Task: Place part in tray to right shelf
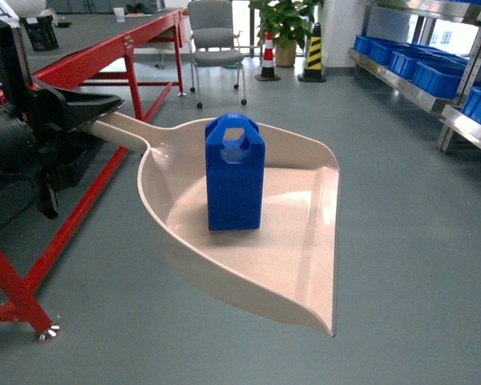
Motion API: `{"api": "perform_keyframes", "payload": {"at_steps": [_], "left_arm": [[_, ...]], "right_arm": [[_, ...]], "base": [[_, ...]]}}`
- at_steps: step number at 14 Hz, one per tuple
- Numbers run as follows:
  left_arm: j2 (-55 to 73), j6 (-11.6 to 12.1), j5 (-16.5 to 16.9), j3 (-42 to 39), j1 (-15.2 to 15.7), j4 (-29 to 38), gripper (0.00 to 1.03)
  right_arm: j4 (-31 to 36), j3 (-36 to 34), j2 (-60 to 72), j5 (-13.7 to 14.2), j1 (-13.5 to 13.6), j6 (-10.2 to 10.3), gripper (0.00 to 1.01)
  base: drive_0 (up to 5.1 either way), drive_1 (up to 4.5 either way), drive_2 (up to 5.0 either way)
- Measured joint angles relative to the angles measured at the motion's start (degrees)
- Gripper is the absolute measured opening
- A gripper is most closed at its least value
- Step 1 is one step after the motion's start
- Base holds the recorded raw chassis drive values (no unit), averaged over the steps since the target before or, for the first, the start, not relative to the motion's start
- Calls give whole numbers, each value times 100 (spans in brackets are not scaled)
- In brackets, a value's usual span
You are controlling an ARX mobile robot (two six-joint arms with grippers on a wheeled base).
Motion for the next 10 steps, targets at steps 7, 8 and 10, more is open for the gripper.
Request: {"api": "perform_keyframes", "payload": {"at_steps": [7, 8, 10], "left_arm": [[0, 2, -4, 0, 0, -7, 16], [0, 4, -2, 0, 0, -28, 16], [-2, 2, 0, 2, 0, -22, 16]], "right_arm": [[24, 0, 0, 0, -2, 2, 98], [-11, 0, 2, 0, -2, 0, 98], [13, 0, 4, 0, -2, 2, 98]], "base": [[13, 446, -420], [20, 453, -413], [7, 441, -426]]}}
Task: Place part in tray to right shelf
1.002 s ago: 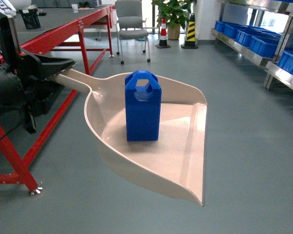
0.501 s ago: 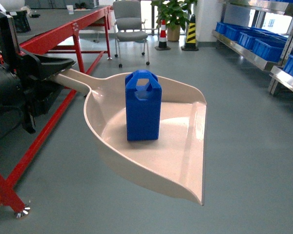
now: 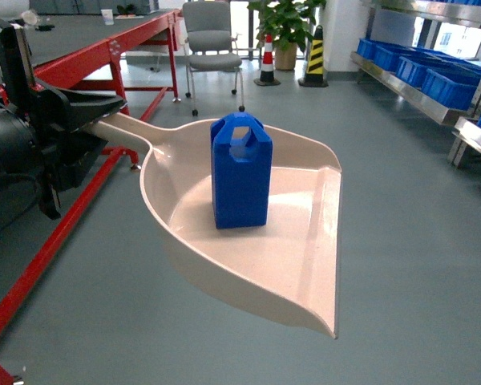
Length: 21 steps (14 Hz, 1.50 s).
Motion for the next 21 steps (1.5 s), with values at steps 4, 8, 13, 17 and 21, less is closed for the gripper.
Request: {"api": "perform_keyframes", "payload": {"at_steps": [4, 8, 13, 17, 21], "left_arm": [[0, 0, -13, -2, 4, -11, 16], [0, -2, -9, 7, 4, 17, 16], [0, -4, -4, 7, 0, 15, 16], [0, -2, -11, 7, 0, 15, 16], [0, 0, -2, 7, 0, -7, 16]], "right_arm": [[-17, 0, -4, -2, 0, 0, 98], [-9, 0, -4, -4, 0, 0, 98], [0, 2, -4, -2, 0, -2, 98], [-20, 2, 0, -2, 0, -2, 98], [4, 4, -7, -4, 2, -2, 98]], "base": [[-4, 429, -437], [-12, 422, -445], [1, 434, -432], [6, 440, -427], [8, 441, -426]]}}
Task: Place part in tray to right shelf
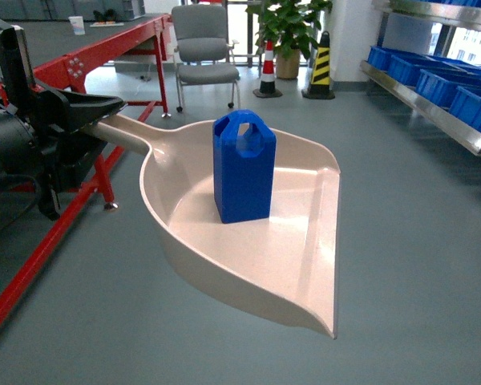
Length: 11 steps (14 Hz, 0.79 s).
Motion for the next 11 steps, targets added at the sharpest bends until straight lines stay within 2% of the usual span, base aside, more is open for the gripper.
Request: {"api": "perform_keyframes", "payload": {"at_steps": [11], "left_arm": [[0, -2, 0, 2, 0, 33, 16]], "right_arm": [[9, 2, 0, 2, -2, 0, 98]], "base": [[5, 439, -428]]}}
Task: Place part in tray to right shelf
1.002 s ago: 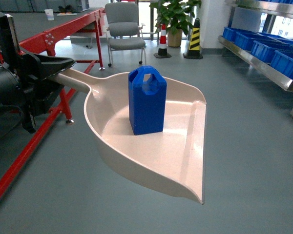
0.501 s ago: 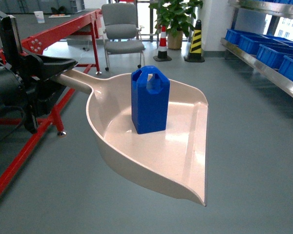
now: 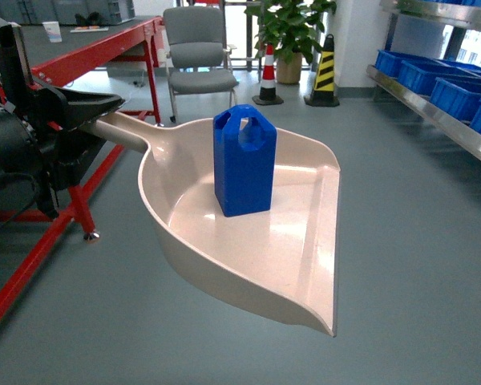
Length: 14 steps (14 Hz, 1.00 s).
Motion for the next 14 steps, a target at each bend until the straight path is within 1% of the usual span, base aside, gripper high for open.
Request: {"api": "perform_keyframes", "payload": {"at_steps": [14], "left_arm": [[0, 0, 4, 0, 4, -22, 16]], "right_arm": [[-11, 0, 2, -2, 2, 0, 98]], "base": [[0, 433, -434]]}}
